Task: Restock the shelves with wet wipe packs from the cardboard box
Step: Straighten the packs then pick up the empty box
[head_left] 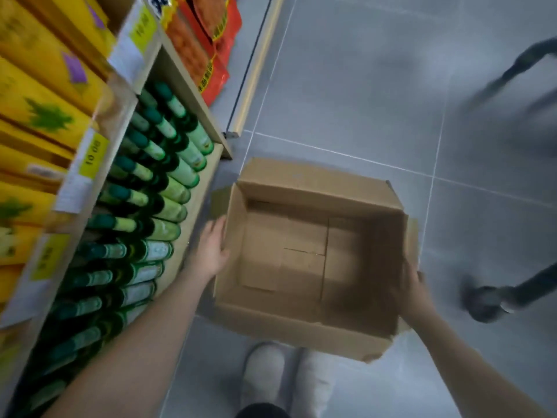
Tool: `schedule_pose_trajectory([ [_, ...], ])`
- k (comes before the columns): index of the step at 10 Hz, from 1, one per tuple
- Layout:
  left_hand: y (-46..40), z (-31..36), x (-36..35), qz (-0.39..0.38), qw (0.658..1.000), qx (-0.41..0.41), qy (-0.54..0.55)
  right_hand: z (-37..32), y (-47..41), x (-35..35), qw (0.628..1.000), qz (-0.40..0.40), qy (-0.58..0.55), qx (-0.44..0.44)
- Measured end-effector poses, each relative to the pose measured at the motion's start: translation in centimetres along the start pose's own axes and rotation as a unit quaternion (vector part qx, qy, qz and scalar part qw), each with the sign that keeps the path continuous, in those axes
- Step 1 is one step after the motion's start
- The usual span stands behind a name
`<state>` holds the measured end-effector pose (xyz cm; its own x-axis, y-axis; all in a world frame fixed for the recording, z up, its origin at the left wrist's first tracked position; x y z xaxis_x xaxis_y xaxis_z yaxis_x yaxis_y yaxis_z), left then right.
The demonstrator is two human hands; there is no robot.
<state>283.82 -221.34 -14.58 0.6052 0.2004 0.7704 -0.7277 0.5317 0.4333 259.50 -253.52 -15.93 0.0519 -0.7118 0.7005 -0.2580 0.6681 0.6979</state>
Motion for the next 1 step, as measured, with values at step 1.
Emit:
schedule_pose_trajectory([
  [1,2.88,2.97,5.45,0.018,0.998,-0.009,-0.052,-4.27,4.2,4.28,0.995,0.007,0.078,0.068],
])
Point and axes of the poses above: each hand's wrist, its own y-axis away from the middle knuckle, its own x-axis out of the back of the hand, z = x × y, the point moved 1 cm from there along -y, towards the middle knuckle, and after that the axes turned 15 degrees about -x, right-handed, at the moved point
